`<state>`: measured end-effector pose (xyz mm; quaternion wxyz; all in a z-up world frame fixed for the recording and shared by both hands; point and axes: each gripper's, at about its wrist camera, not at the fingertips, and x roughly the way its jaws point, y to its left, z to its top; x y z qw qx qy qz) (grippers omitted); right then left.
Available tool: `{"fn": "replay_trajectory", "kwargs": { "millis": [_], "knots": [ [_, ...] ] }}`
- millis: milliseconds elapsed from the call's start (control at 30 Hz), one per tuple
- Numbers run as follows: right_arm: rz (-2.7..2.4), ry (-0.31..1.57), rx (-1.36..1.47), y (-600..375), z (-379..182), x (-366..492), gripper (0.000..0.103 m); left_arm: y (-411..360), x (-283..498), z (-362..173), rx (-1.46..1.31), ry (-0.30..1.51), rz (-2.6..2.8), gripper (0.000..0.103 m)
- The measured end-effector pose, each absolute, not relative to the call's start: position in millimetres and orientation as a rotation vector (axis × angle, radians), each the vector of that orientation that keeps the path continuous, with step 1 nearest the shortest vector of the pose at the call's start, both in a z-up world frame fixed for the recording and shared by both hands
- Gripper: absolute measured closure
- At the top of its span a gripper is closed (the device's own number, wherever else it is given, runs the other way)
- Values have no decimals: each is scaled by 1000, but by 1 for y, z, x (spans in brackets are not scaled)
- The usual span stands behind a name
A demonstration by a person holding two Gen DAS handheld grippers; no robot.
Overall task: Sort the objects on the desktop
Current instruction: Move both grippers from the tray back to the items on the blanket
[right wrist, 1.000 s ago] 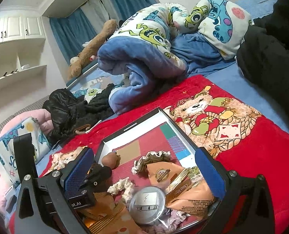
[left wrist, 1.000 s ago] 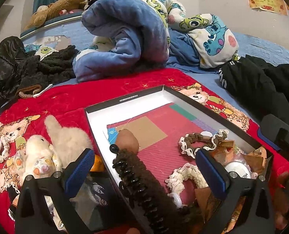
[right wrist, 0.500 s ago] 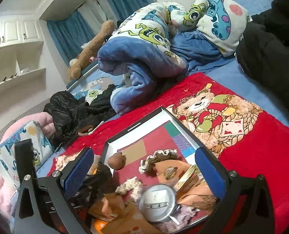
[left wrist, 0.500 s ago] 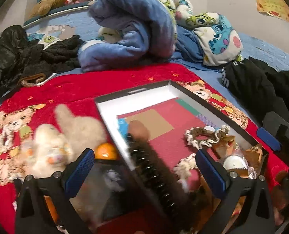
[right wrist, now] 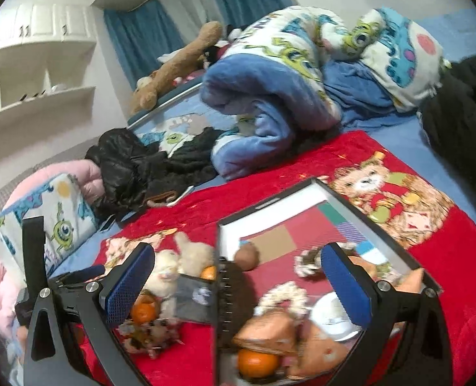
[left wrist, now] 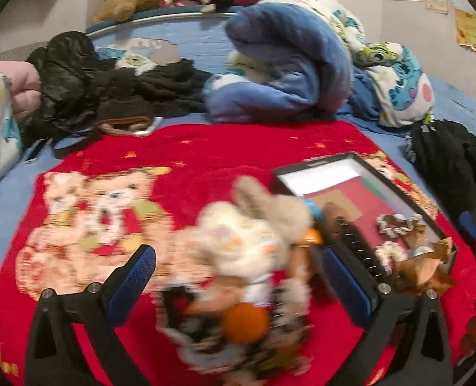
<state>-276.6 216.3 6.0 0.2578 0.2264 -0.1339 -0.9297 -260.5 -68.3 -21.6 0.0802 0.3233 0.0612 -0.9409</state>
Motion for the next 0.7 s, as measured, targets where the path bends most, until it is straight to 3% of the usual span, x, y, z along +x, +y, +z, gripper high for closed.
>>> {"fn": "replay_trajectory", "kwargs": {
  "millis": [400, 700],
  "knots": [
    [-2448, -187, 587, 112, 43, -263, 0, -170, -208, -1, 885, 230, -2749, 0],
    [-2393, -96, 651, 42, 30, -268, 0, -204, -204, -3, 886, 189, -2703, 0]
  ]
}}
